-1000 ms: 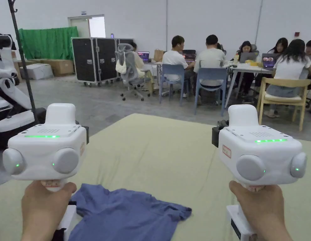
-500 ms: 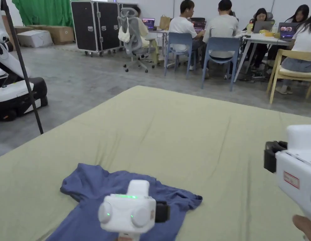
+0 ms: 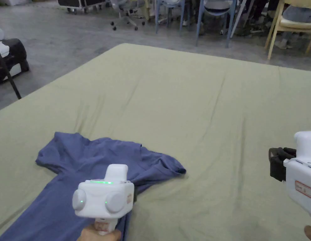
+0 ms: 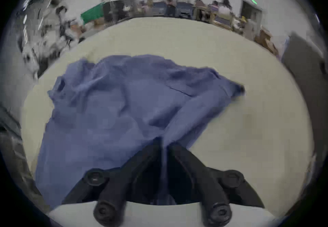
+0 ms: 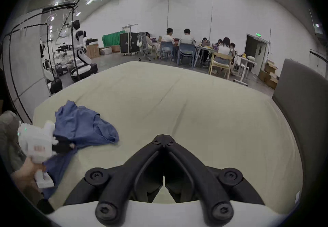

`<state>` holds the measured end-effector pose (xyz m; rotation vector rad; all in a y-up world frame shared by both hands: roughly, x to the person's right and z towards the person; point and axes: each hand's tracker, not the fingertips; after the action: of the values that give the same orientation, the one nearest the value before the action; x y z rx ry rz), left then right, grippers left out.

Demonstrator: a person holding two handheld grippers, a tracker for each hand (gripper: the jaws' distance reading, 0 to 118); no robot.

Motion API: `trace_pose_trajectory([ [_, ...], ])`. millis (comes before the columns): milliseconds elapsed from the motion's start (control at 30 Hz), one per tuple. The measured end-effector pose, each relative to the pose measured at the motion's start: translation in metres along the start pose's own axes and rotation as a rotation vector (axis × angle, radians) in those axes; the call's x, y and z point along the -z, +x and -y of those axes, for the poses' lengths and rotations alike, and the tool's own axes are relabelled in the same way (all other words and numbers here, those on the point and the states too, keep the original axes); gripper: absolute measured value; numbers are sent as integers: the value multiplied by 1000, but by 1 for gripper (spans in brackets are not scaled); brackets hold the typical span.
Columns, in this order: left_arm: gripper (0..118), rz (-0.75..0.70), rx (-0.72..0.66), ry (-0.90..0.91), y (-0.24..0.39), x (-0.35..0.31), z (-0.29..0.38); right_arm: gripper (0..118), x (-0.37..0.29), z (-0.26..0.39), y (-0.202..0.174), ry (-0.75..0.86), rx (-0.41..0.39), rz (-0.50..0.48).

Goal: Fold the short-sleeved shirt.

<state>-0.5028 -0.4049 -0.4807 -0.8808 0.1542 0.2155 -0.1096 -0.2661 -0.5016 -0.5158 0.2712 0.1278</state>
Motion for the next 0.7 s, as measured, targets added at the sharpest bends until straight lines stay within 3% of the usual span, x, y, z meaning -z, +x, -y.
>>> trace_pose_trajectory([
  [100,1,16,-141,49,-19,-15,-9,3,-12,9,15,-5,6,14],
  [200,1,100,-164,139,-2,-50,-24,3,-32,13,34,6,12,45],
  [333,1,109,-4,231,68,-96,-51,3,-74,13,69,54,61,101],
  [433,1,258,70,259,128,-122,-60,3,-115,13,97,101,78,169],
  [700,1,710,522,163,367,-176,2,3,-239,35,182,176,130,421],
])
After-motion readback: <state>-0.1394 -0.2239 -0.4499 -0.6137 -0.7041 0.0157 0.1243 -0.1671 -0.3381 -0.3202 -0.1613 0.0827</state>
